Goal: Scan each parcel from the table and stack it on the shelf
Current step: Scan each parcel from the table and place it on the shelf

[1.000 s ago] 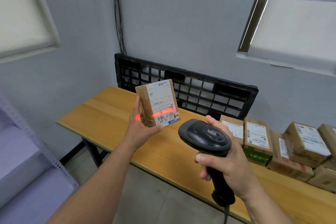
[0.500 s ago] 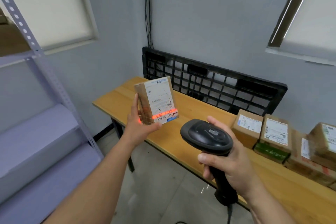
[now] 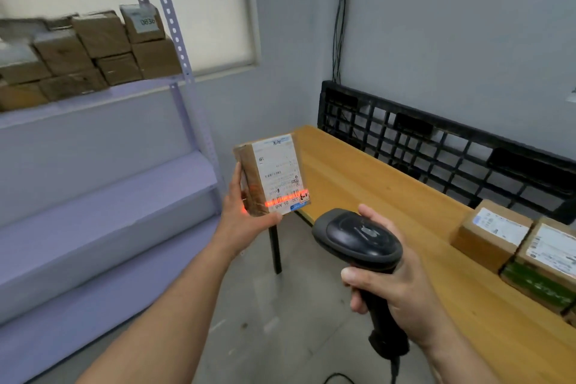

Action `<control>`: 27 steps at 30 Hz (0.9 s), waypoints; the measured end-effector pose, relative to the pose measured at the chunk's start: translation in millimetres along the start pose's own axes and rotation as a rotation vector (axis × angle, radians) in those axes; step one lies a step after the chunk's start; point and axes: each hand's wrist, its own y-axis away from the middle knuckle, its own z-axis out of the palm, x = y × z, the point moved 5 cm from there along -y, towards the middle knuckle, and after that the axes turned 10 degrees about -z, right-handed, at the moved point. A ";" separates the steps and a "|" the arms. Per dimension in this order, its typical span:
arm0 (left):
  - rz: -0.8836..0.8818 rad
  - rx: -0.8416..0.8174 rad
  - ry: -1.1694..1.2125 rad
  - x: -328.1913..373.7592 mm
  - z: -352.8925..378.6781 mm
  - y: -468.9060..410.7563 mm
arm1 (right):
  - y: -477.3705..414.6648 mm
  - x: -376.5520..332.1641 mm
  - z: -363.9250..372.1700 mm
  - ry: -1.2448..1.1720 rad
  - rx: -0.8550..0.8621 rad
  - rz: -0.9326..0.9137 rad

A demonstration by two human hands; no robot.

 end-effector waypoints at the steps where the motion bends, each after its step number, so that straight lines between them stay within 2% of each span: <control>1: -0.003 0.026 -0.004 -2.2 -8.2 4.8 | 0.3 2.1 4.8 -0.009 -0.015 -0.001; 9: -0.022 0.192 -0.001 -28.5 -66.9 33.3 | -5.6 2.4 55.7 -0.111 -0.181 -0.031; 15: -0.021 0.250 0.018 -43.0 -107.8 46.1 | -10.6 -6.8 101.2 -0.065 -0.285 -0.046; 27: -0.035 0.262 0.053 -80.3 -225.8 54.1 | 0.2 10.7 213.9 0.006 -0.272 -0.020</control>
